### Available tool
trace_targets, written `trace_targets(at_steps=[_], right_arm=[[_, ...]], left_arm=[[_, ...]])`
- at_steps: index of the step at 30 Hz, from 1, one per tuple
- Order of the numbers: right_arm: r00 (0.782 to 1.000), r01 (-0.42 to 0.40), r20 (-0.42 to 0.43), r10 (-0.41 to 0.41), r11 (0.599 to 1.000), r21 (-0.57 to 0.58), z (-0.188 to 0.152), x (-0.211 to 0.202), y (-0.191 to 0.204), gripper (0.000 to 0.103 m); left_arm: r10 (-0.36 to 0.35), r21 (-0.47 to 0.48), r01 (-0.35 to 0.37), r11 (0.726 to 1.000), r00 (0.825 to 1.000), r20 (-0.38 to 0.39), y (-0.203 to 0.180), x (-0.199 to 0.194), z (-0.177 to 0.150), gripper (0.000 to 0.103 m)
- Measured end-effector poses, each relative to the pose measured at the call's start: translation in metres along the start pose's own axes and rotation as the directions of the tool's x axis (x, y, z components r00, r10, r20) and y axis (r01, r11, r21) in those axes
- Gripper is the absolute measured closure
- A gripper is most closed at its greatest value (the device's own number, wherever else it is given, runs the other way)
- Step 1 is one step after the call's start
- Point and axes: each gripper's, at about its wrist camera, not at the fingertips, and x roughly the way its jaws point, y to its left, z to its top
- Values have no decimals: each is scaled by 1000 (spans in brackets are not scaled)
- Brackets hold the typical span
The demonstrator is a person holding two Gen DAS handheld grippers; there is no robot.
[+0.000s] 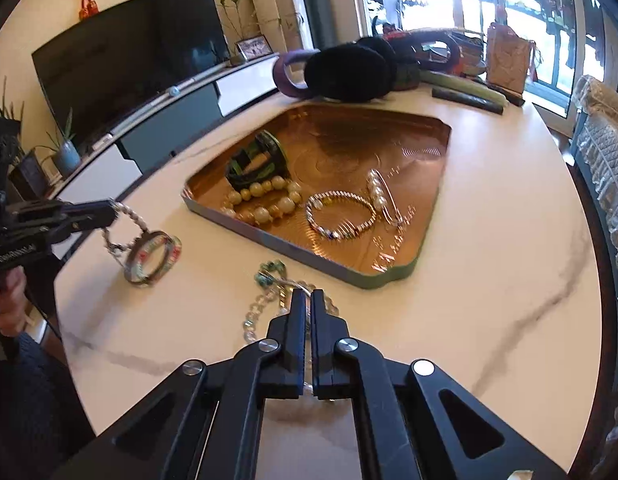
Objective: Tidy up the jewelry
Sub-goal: 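Grasp a beaded charm bracelet with the left gripper while the right grasps a green bead bracelet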
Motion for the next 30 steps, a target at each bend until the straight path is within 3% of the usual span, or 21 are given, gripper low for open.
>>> trace_targets(at_steps=[5, 7, 12, 18, 30], right_arm=[[1000, 19, 1, -19, 999, -33, 1, -4, 4, 102], [999, 44, -16, -45, 998, -34, -2, 0, 2, 93], [998, 36, -56, -38, 998, -41, -7, 7, 1, 87], [996, 37, -83, -44, 995, -90, -9, 15, 10, 99], [1000, -10, -10, 9, 998, -62, 4, -11, 7, 103]], left_arm=[[-16, -1, 16, 1000, 1000, 10, -7, -3, 2, 95], [-18, 3, 18, 1000, 1000, 11, -9, -3, 2, 95], [-20, 10, 20, 1000, 1000, 7, -11, -1, 2, 95], [-23, 11, 23, 1000, 1000, 3, -12, 2, 2, 95], [-42, 15, 42, 999, 999, 11, -17, -1, 1, 95]])
